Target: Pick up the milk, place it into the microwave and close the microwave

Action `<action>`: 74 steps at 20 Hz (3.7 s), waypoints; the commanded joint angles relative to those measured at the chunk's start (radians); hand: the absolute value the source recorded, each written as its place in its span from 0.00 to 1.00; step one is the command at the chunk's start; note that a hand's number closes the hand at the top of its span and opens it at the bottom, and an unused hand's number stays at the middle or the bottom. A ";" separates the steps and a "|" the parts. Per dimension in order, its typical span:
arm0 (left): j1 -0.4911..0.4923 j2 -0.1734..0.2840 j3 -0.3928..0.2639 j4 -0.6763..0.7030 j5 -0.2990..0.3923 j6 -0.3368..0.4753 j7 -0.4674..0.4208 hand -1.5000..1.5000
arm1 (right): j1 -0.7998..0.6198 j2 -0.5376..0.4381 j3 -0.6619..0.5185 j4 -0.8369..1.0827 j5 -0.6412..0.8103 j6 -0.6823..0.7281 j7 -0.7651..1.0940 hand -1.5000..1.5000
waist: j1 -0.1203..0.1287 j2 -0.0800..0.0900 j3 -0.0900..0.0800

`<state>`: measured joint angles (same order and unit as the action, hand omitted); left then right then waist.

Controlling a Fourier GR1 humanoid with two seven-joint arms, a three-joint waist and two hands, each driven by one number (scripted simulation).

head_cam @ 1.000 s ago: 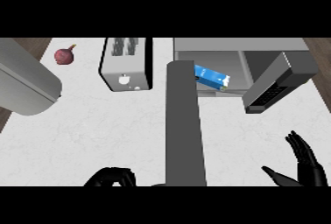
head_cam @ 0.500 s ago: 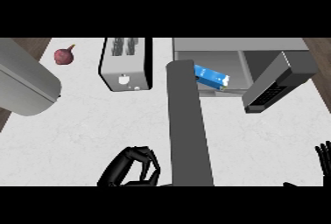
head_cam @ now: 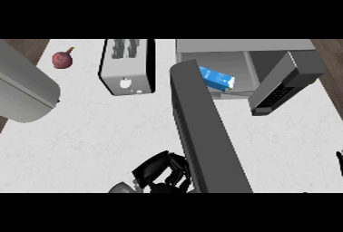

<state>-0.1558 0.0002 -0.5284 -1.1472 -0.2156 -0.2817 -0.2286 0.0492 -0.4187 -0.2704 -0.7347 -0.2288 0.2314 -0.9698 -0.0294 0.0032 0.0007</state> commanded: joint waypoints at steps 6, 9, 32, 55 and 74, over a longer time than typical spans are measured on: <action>-0.167 0.000 -0.337 0.177 0.182 0.209 -0.081 1.00 | -0.012 -0.001 0.040 -0.092 -0.026 0.119 -0.053 0.00 | -0.028 0.005 -0.003; -0.169 0.000 -0.434 0.133 0.274 0.334 -0.087 1.00 | -0.002 -0.009 0.061 -0.094 -0.020 0.142 -0.068 0.00 | -0.039 0.006 -0.003; -0.593 0.001 -0.445 0.170 0.617 0.695 -0.063 1.00 | -0.080 -0.080 0.160 -0.358 -0.112 0.172 0.140 0.00 | -0.229 0.037 -0.006; -0.909 0.002 -0.358 0.348 0.802 0.782 -0.037 1.00 | -0.236 -0.152 0.220 -0.490 -0.210 0.276 0.259 0.00 | -0.370 0.088 0.003; -0.996 0.001 -0.357 0.410 0.886 0.807 -0.061 1.00 | -0.327 -0.250 0.387 -0.722 -0.207 0.453 0.359 1.00 | -0.411 0.096 0.009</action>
<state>-1.1041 0.0306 -0.8929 -0.7785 0.6575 0.5240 -0.2933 -0.2604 -0.6528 0.0866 -1.4168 -0.4422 0.5873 -0.5609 -0.4225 0.0934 0.0066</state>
